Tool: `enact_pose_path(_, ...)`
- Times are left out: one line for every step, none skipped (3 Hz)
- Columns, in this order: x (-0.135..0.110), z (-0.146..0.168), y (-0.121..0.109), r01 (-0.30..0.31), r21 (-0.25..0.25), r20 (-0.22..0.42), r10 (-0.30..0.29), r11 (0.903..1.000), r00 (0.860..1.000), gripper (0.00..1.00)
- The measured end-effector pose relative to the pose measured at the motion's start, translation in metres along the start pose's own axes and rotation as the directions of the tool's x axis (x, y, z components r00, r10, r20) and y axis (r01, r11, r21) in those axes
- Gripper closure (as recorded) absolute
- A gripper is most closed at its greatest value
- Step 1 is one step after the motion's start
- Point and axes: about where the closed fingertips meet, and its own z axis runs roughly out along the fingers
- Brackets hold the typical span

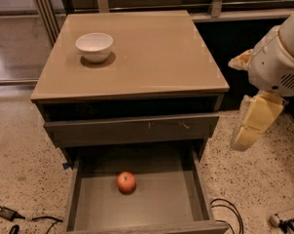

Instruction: Pick apple from middle drawer and place on counter

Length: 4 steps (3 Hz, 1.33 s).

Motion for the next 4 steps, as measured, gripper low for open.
enact_pose_path(-0.017, 0.047, 0.023, 0.004, -0.054, 0.079, 0.000, 0.9985, 0.997, 0.00)
enact_pose_path(-0.017, 0.120, 0.035, -0.056, -0.091, 0.075, 0.063, 0.9943, 0.995, 0.00)
enact_pose_path(-0.019, 0.174, 0.027, -0.121, -0.066, 0.056, 0.125, 0.9905, 0.991, 0.00)
enact_pose_path(-0.020, 0.176, 0.027, -0.119, -0.068, 0.063, 0.123, 0.9906, 0.990, 0.00)
